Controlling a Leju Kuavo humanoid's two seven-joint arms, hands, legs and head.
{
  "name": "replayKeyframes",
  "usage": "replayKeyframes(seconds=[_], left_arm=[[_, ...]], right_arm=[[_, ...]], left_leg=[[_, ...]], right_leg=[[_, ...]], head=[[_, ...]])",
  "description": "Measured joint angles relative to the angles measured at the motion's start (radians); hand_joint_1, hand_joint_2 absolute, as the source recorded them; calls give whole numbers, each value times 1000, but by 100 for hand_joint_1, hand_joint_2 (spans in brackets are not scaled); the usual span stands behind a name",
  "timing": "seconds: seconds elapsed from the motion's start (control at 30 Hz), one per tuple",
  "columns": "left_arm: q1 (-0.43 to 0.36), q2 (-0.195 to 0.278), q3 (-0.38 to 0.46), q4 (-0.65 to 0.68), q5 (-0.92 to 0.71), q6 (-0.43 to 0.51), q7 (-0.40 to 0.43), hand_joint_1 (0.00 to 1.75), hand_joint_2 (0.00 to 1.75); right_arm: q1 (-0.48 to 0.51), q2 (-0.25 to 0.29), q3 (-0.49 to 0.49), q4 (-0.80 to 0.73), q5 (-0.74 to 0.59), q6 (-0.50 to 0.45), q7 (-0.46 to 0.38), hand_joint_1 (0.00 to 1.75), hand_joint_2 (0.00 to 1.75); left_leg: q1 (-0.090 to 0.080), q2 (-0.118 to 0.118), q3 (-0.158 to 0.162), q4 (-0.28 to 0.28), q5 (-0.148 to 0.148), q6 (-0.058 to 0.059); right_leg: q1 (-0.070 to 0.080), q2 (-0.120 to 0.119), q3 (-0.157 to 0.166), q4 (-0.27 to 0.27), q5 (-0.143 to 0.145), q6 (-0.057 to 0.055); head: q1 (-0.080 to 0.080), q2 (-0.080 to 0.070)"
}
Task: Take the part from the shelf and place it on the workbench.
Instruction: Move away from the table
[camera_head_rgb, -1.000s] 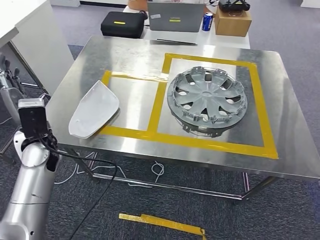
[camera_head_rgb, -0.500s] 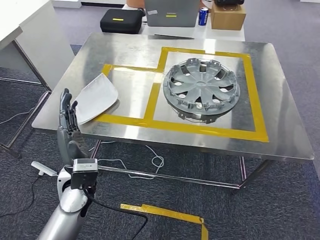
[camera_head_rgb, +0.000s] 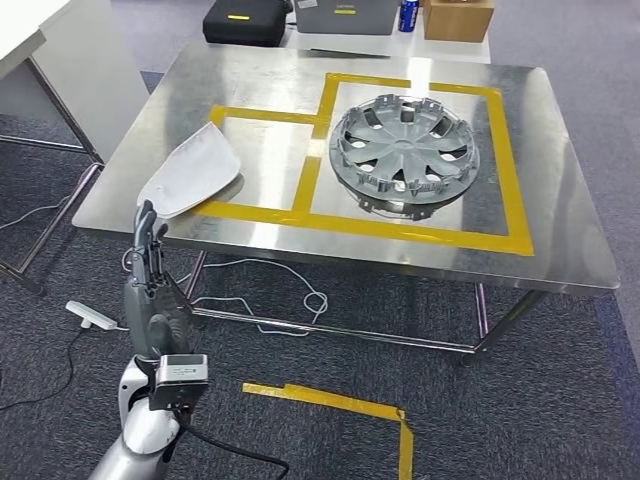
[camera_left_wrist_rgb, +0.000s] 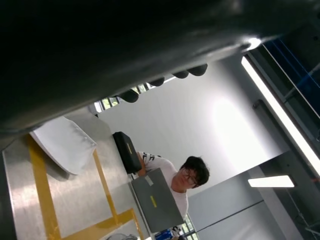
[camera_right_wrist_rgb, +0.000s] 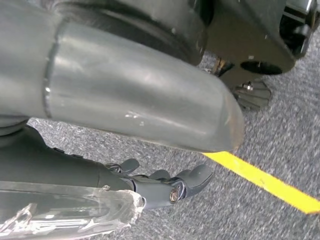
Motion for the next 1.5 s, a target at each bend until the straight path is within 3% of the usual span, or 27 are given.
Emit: replayKeyframes(seconds=[0.1, 0.13, 0.23, 0.27, 0.33, 0.4, 0.43, 0.5, 0.53, 0.6, 0.67, 0.7, 0.77, 0.83, 0.87, 0.93, 0.97, 1.03, 1.1, 1.17, 1.2, 1.23, 1.3, 1.37, 1.43, 1.47, 1.5], left_arm=[[3, 1, -1, 0, 0, 1, -1, 0, 0], [6, 2, -3, -2, -1, 2, -1, 0, 0], [14, 11, -15, -6, -3, 8, -3, 0, 0], [16, 14, -17, -8, -4, 8, -3, 0, 0], [18, 16, -19, -13, -8, 10, -5, 0, 0], [18, 18, -20, -20, -10, 12, -8, 0, 0], [19, 19, -20, -23, -11, 12, -8, 0, 0], [22, 21, -22, -26, -12, 13, -10, 0, 0], [24, 23, -22, -27, -13, 13, -10, 0, 0], [28, 27, -23, -28, -14, 13, -11, 0, 0], [32, 31, -23, -28, -14, 13, -12, 0, 0], [35, 33, -23, -28, -14, 13, -12, 0, 0], [41, 38, -23, -28, -12, 12, -12, 0, 0], [44, 40, -23, -28, -11, 12, -12, 0, 0], [45, 41, -23, -29, -11, 11, -12, 0, 0], [45, 41, -23, -31, -10, 9, -11, 0, 0], [47, 41, -23, -32, -9, 7, -11, 0, 0], [51, 42, -24, -33, -5, 2, -8, 0, 0], [54, 42, -25, -33, -1, -2, -5, 0, 0], [57, 42, -26, -33, 0, -4, -3, 0, 0], [59, 42, -27, -33, 0, -5, -3, 0, 0], [61, 43, -27, -33, 0, -5, -3, 0, 0], [64, 44, -28, -33, 0, -7, -3, 0, 0], [65, 45, -30, -33, 0, -9, -3, 0, 0], [65, 45, -33, -33, 0, -11, -3, 0, 0], [65, 45, -36, -33, 0, -11, -3, 0, 0], [66, 45, -38, -33, 0, -12, -3, 0, 0]], right_arm=[[1, 0, 0, 0, 0, 0, 1, 0, 0], [2, 1, 0, -1, 0, 0, 2, 0, 0], [4, 1, 0, -7, 1, -1, 5, 0, 0], [4, 1, 0, -8, 1, 0, 5, 0, 0], [3, 1, 0, -9, 1, 2, 4, 0, 0], [0, 1, 0, -10, 1, 4, 4, 0, 0], [0, 1, 0, -10, 1, 6, 3, 0, 0], [1, 1, 1, -11, 1, 8, 3, 0, 0], [1, 1, 0, -11, 1, 9, 2, 0, 0], [0, 2, 0, -12, 0, 10, 2, 0, 0], [-1, 2, 0, -13, 0, 11, 0, 0, 0], [0, 2, 0, -13, -2, 12, -1, 0, 0], [0, 2, 0, -13, -4, 12, -2, 0, 0], [-1, 2, 0, -14, -5, 12, -2, 0, 0], [-1, 2, 0, -14, -6, 12, -3, 0, 0], [0, 2, 0, -14, -6, 12, -4, 0, 0], [1, 2, 0, -14, -7, 12, -4, 0, 0], [3, 2, 0, -14, -7, 11, -5, 0, 0], [4, 2, 0, -14, -8, 10, -5, 0, 0], [4, 2, 0, -14, -8, 9, -5, 0, 0], [4, 2, 0, -14, -8, 9, -5, 0, 0], [4, 2, 0, -14, -8, 9, -5, 0, 0], [3, 2, 0, -14, -9, 8, -5, 0, 0], [1, 2, 0, -16, -10, 7, -4, 0, 0], [-3, 4, 0, -21, -11, 6, -3, 0, 0], [-5, 4, 0, -23, -12, 4, -3, 0, 0], [-5, 5, 0, -24, -12, 3, -2, 0, 0]], left_leg=[[0, 0, -2, -1, 4, 3], [1, 2, -10, -5, 15, 10], [0, 9, -63, -8, 64, 30], [-1, 10, -77, -5, 73, 30], [-3, 8, -91, -1, 83, 27], [-6, 8, -101, 3, 94, 20], [-6, 8, -105, 4, 101, 15], [-6, 8, -116, 6, 112, 4], [-5, 7, -123, 14, 102, -2], [-1, 3, -149, 74, 32, -15], [5, 2, -177, 192, -61, -24], [7, 2, -184, 248, -84, -27], [8, 2, -168, 291, -56, -29], [8, 2, -100, 219, 8, -27], [7, 2, -49, 147, 12, -24], [4, 1, 26, 27, -14, -15], [2, 1, 40, -2, -26, -9], [1, 3, 24, -5, -11, 5], [3, 6, -4, -6, 16, 21], [2, 8, -36, -6, 44, 31], [0, 9, -52, -6, 57, 32], [-2, 10, -69, -5, 71, 32], [-4, 11, -105, -3, 98, 30], [-6, 10, -135, 0, 123, 25], [-7, 9, -153, 4, 146, 15], [-6, 10, -161, 6, 158, 10], [-5, 11, -168, 7, 169, 4]], right_leg=[[0, 0, 0, -2, 3, 2], [-1, 1, -14, 31, -31, 7], [-4, 4, -67, 259, -171, 23], [-4, 4, -51, 278, -167, 21], [-3, 5, 45, 155, -121, 12], [1, 6, 134, 25, -113, 3], [3, 7, 153, -7, -117, 1], [3, 6, 154, -28, -111, -5], [1, 5, 149, -34, -104, -10], [-3, 1, 131, -44, -88, -24], [-1, 0, 106, -39, -71, -31], [0, -1, 91, -35, -63, -30], [1, -2, 57, -23, -44, -29], [1, -2, 20, -7, -26, -26], [2, -1, 5, 1, -17, -23], [4, 1, -12, 10, 0, -14], [4, 1, -16, 11, 10, -8], [2, 2, -23, 8, 22, 3], [-1, 4, -44, 47, -39, 14], [-4, 4, -70, 160, -152, 23], [-5, 4, -76, 226, -188, 26], [-6, 4, -75, 278, -198, 28], [-7, 4, -35, 297, -154, 28], [-7, 5, 75, 184, -120, 22], [-3, 7, 193, 19, -147, 13], [1, 8, 222, -31, -163, 9], [4, 8, 226, -55, -167, 4]], head=[[0, 0], [1, 0], [7, 0], [7, 0], [6, 0], [6, 0], [5, 0], [6, 0], [6, 0], [2, 0], [-2, 0], [-3, 0], [-2, 0], [-2, 0], [-3, 0], [-2, 0], [-2, 0], [-4, 0], [-2, 0], [2, 0], [2, 0], [2, 0], [2, 0], [3, 0], [2, 0], [1, 0], [1, 0]])
